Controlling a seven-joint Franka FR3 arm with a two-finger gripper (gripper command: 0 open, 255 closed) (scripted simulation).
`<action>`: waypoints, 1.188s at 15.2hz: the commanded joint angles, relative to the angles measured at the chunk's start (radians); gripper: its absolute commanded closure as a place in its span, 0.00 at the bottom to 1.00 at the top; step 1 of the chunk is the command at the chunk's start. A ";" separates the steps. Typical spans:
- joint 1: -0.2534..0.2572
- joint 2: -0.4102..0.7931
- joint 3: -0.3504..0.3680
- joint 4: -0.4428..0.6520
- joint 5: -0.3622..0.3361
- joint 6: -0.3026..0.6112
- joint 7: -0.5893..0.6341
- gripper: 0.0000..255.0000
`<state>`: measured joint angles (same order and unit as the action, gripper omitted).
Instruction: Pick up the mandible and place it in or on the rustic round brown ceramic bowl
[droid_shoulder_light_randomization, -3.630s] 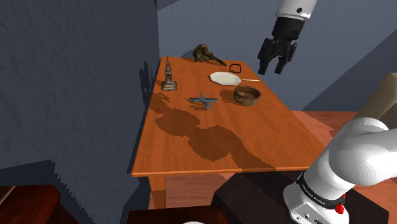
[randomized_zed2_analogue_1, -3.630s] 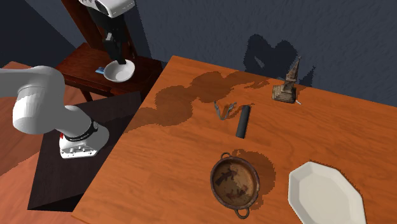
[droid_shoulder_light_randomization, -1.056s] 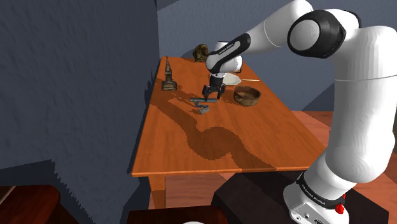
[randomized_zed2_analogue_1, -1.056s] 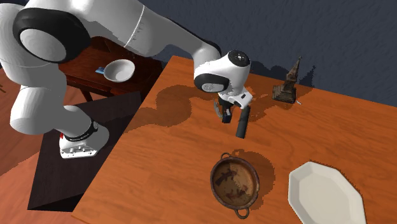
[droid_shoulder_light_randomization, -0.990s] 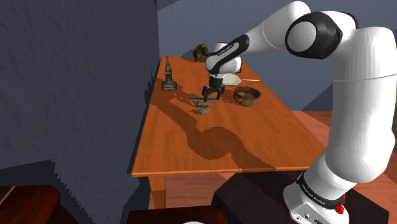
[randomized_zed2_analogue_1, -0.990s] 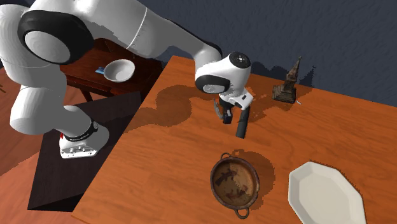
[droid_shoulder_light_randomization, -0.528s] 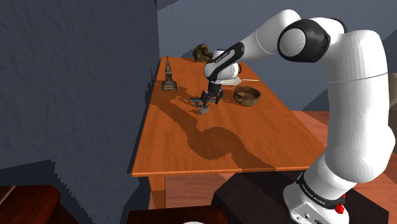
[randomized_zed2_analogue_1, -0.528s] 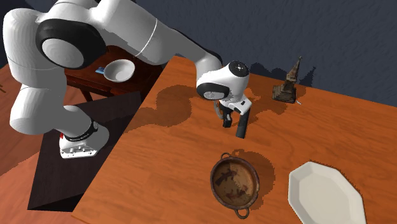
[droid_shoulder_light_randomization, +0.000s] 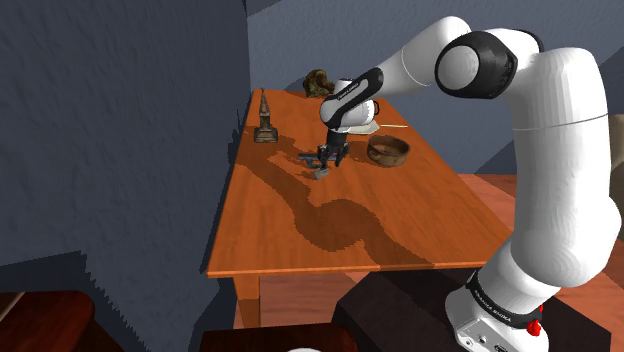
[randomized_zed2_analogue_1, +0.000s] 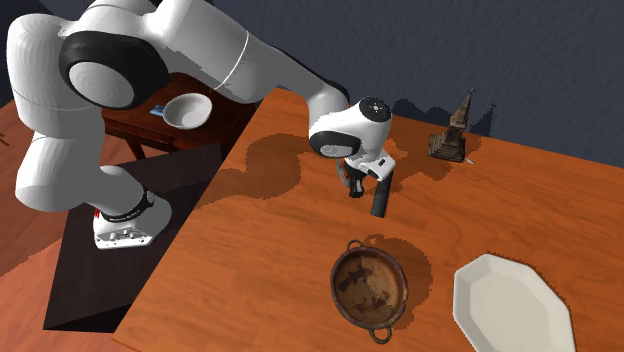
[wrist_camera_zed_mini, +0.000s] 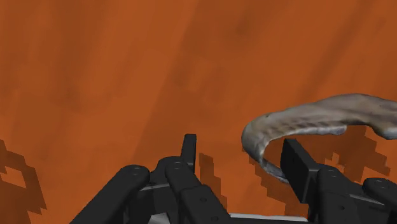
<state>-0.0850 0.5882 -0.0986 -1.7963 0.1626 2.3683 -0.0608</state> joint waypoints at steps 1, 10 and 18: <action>0.000 0.000 0.000 0.000 0.000 0.000 0.000 1.00; 0.001 -0.009 -0.001 0.000 -0.002 -0.009 0.002 1.00; 0.006 -0.079 -0.010 0.007 -0.015 -0.086 0.014 1.00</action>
<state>-0.0777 0.5140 -0.1073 -1.7953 0.1488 2.2941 -0.0468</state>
